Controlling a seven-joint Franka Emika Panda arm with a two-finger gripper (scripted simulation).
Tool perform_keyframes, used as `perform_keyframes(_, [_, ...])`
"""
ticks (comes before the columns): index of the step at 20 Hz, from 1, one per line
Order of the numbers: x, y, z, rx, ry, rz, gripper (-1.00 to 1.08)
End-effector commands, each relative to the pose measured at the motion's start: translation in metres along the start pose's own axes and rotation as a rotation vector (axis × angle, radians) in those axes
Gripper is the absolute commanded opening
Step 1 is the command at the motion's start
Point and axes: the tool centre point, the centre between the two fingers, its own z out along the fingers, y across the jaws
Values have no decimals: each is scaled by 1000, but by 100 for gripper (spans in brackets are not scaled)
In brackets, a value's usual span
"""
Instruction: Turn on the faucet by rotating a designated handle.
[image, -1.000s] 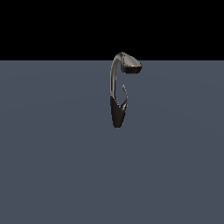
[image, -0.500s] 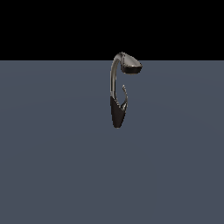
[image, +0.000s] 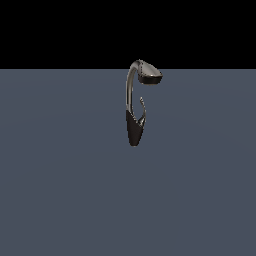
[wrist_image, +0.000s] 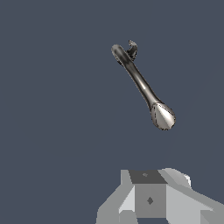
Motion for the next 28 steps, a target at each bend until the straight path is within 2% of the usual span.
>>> perform_keyframes(1, [18, -5, 7, 25, -26, 54, -100])
perform_keyframes(15, [121, -17, 67, 150, -178, 365, -100])
perform_keyframes(28, [211, -7, 150, 247, -328, 675, -100])
